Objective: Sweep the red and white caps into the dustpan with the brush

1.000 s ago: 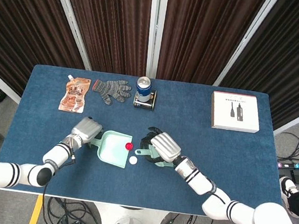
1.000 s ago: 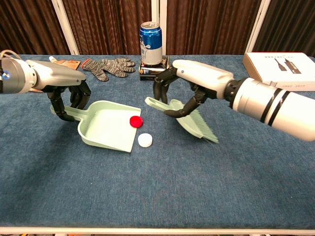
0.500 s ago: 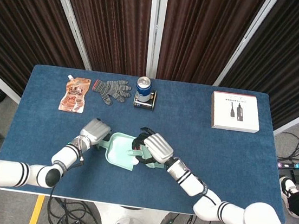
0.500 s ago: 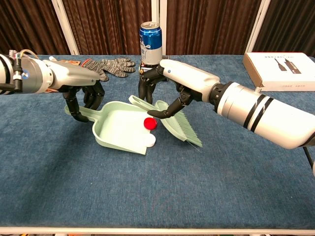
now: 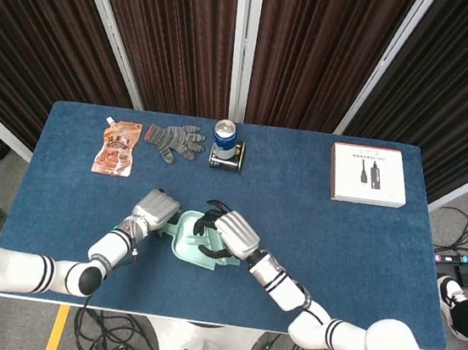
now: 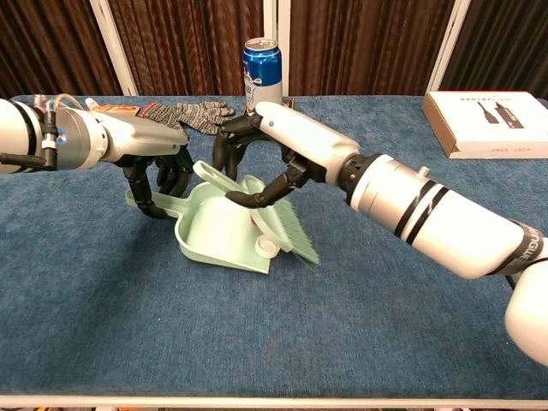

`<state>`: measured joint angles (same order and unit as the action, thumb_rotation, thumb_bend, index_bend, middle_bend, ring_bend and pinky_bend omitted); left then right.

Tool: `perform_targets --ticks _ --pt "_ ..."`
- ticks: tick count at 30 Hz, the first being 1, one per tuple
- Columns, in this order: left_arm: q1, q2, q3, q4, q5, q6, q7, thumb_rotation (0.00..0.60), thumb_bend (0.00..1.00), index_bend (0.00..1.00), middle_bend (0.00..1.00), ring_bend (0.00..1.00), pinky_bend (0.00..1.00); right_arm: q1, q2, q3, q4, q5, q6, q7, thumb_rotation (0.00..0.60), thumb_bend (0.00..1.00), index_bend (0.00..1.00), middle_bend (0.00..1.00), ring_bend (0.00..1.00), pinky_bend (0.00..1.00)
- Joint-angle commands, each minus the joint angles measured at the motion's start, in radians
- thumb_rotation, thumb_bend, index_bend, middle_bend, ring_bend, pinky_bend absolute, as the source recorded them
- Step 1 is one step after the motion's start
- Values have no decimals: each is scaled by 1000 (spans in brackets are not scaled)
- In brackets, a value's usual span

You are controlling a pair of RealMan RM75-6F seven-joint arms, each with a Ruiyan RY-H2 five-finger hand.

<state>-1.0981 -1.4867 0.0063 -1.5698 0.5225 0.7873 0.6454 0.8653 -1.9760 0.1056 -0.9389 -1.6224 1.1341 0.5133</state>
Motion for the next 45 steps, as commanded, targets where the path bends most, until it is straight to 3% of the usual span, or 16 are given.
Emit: perform_targets --ticks 1,18,23,29,35,39,45 --pt "-5 -5 1 0 -7 1 0 600 338 569 548 398 243 4 -17 6 10 1 10 9 600 562 815 689 359 128" --pt "-44 -7 -2 -6 -55 -4 -8 600 338 569 548 398 243 9 -128 55 87 17 99 57 600 573 824 696 370 128" --pt "-46 -8 1 -4 -54 0 -15 600 336 565 546 399 243 -5 -109 46 67 4 133 67 600 573 825 696 370 128" --pt "-37 -9 6 -5 -29 9 -31 600 332 409 464 396 244 -51 36 -5 -27 -26 156 -7 600 574 825 696 367 128" --pt "-30 -5 10 -13 -13 21 -37 600 312 272 376 363 243 -94 214 -63 -142 -21 101 -110 600 576 826 696 359 126" --pt "-20 7 11 -34 11 48 -41 600 307 233 331 319 244 -109 342 -109 -216 -11 23 -201 600 576 804 693 337 106" --pt "37 62 5 -84 100 141 -81 600 289 222 324 300 244 -130 453 -156 -267 29 -88 -351 600 532 732 640 280 77"
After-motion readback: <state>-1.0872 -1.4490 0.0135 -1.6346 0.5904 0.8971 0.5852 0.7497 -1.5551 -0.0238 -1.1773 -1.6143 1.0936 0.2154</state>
